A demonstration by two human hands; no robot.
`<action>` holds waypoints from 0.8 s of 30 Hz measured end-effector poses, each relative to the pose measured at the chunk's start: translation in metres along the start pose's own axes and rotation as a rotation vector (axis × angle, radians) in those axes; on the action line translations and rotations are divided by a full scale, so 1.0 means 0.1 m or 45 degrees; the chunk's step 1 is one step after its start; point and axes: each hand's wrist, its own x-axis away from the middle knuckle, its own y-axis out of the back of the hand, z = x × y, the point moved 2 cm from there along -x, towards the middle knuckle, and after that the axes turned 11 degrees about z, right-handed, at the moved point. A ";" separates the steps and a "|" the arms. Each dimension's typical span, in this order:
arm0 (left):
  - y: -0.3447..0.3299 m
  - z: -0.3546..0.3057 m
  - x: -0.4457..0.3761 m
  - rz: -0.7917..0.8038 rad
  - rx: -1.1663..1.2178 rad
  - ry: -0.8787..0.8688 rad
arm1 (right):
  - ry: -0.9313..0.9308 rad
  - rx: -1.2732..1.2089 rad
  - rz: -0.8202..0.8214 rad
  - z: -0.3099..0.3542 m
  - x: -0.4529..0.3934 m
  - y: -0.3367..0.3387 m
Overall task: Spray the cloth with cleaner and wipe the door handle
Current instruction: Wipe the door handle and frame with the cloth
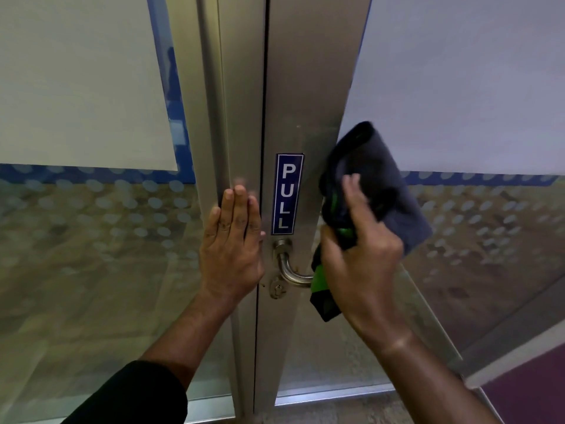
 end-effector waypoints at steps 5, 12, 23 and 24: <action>-0.01 0.00 0.00 -0.005 -0.014 -0.004 | 0.144 0.545 0.213 -0.06 -0.06 -0.28; 0.00 -0.02 0.00 0.006 -0.011 0.015 | 0.298 0.878 0.502 -0.16 0.18 -0.32; 0.03 -0.04 -0.01 0.044 0.013 0.022 | -0.301 -0.218 -0.265 -0.37 0.26 0.67; 0.03 -0.04 0.00 0.048 0.022 0.027 | -0.347 -0.251 -0.310 -0.40 0.33 0.72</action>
